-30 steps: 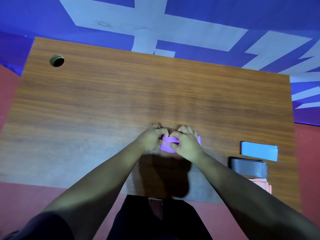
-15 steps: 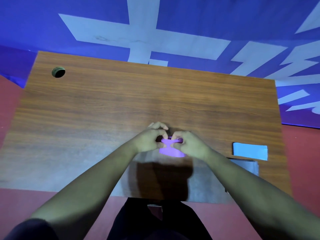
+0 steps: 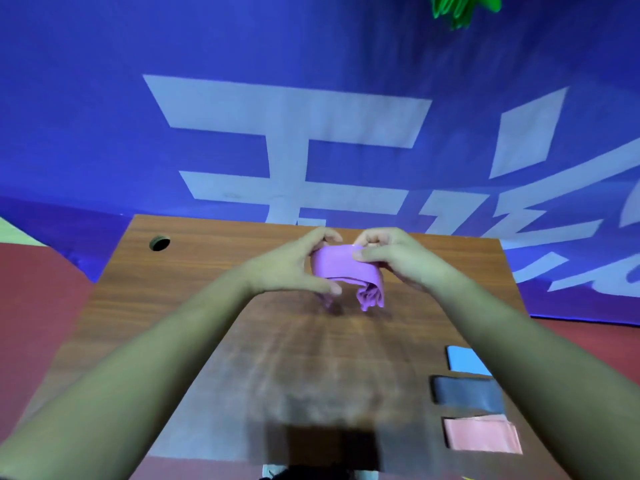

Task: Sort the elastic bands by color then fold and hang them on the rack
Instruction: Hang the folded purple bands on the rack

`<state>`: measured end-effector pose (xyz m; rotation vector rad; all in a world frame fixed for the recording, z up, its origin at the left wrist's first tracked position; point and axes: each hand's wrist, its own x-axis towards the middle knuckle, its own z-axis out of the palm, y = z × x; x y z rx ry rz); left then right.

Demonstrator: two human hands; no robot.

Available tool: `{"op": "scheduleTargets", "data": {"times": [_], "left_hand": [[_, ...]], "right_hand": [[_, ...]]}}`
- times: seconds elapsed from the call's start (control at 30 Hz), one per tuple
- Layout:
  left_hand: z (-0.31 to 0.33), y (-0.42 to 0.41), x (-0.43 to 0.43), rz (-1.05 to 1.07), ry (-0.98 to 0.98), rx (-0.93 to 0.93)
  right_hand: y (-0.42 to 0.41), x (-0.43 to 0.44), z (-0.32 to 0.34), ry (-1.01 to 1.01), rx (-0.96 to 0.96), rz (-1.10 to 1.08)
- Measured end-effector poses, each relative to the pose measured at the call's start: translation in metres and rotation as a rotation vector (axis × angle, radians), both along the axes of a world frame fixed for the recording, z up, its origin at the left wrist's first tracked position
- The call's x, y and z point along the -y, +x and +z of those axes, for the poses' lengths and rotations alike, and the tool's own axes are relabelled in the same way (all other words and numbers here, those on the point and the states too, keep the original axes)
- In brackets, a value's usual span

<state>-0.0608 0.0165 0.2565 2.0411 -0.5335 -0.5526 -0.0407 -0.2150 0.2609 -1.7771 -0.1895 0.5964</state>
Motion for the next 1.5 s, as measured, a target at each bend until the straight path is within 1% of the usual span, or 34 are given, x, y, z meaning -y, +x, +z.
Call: {"op": "scheduleTargets", "data": {"times": [0.1,0.13,0.2,0.3,0.4,0.47,0.53,0.6,0.63,0.67,0.7,0.8,0.9,0.93,1.07,1.17,1.33,1.5], "left_hand": [[0.04,-0.002,0.003,-0.014,0.063,0.169],[0.053,-0.003,0.004,-0.008,0.049,0.202],[0.079,-0.005,0.005,0.023,-0.03,0.212],[0.111,-0.004,0.007,0.075,-0.05,0.326],[0.142,0.003,0.008,0.121,-0.079,0.356],[0.16,0.009,0.009,0.139,-0.153,0.35],[0.18,0.011,0.011,0.146,-0.21,0.361],[0.199,0.012,0.014,0.165,-0.227,0.381],[0.207,0.013,0.015,0.177,-0.229,0.397],[0.215,0.013,0.016,0.185,-0.23,0.411],[0.222,0.013,0.016,0.185,-0.225,0.423],[0.238,0.013,0.016,0.137,-0.16,0.465],[0.25,0.012,0.018,0.099,0.023,0.575],[0.254,0.013,0.019,0.104,0.045,0.601],[0.268,0.015,0.023,0.163,0.001,0.644],[0.279,0.023,0.016,0.206,-0.012,0.683],[0.303,0.04,-0.012,0.2,-0.272,0.565],[0.324,0.06,-0.033,0.245,-0.352,0.631]], "right_hand": [[0.002,0.003,0.034,0.079,-0.026,-0.062],[0.001,0.004,0.046,0.089,-0.022,-0.071],[0.0,0.005,0.068,0.095,0.015,-0.068],[-0.002,0.007,0.103,0.113,0.124,-0.052],[-0.002,0.008,0.139,0.105,0.275,-0.008],[-0.003,0.009,0.159,0.031,0.406,0.036],[-0.008,0.006,0.179,-0.15,0.548,0.087],[-0.013,0.002,0.194,-0.322,0.689,0.112],[-0.013,0.001,0.2,-0.358,0.782,0.1],[-0.013,0.0,0.207,-0.354,0.863,0.066],[-0.013,0.001,0.214,-0.324,0.904,0.017],[-0.011,0.005,0.232,-0.227,0.919,-0.096],[-0.008,0.006,0.245,-0.227,0.966,-0.136],[-0.006,0.006,0.249,-0.215,0.966,-0.151],[0.0,-0.002,0.264,-0.146,0.944,-0.201],[0.01,-0.012,0.279,-0.142,0.959,-0.218],[0.029,-0.03,0.304,-0.127,1.048,-0.247],[0.044,-0.056,0.322,-0.075,1.145,-0.332]]}}
